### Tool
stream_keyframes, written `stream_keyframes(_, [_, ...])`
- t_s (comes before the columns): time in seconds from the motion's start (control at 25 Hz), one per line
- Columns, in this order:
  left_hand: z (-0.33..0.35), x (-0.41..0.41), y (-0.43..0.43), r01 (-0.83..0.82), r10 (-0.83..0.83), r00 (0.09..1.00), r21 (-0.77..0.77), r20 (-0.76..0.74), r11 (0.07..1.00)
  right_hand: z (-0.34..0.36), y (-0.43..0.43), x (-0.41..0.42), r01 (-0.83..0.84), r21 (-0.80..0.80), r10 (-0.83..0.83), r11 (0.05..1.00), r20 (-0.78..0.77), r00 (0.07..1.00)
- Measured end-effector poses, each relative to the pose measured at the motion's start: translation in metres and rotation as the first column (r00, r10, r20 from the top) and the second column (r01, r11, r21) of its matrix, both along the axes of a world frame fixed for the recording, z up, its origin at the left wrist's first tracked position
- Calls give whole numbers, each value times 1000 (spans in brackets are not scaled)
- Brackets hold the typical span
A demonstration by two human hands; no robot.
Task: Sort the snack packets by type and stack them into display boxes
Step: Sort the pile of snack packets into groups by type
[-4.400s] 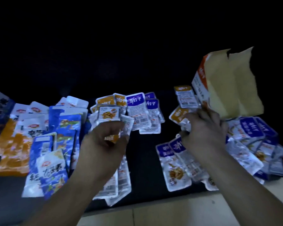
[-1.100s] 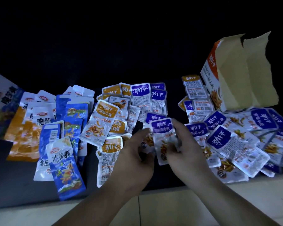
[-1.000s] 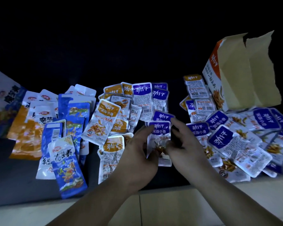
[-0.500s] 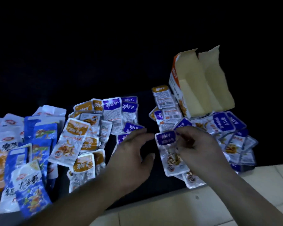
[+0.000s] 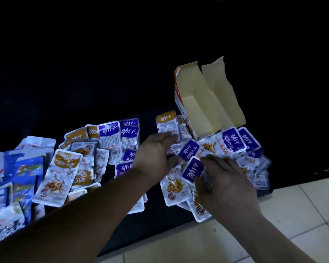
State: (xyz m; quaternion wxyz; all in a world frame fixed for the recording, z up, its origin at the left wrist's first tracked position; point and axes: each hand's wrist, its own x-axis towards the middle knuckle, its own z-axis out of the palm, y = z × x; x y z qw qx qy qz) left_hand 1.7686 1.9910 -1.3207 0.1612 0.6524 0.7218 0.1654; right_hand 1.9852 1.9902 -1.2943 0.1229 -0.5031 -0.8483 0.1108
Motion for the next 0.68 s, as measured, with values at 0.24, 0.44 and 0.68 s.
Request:
stream_keyframes(0.24, [-9, -19, -1, 111, -62, 967, 191, -246, 975, 10, 3, -8, 56, -35, -59, 998, -111, 992])
stream_keyframes(0.44, [18, -29, -6, -165, 128, 983, 331, 132, 929, 19, 1, -22, -69, -149, 11, 986, -360, 933])
stream_keyframes(0.68, [44, 1, -76, -109, -75, 904, 395, 421, 912, 54, 4, -73, -199, -852, -744, 485, -521, 419])
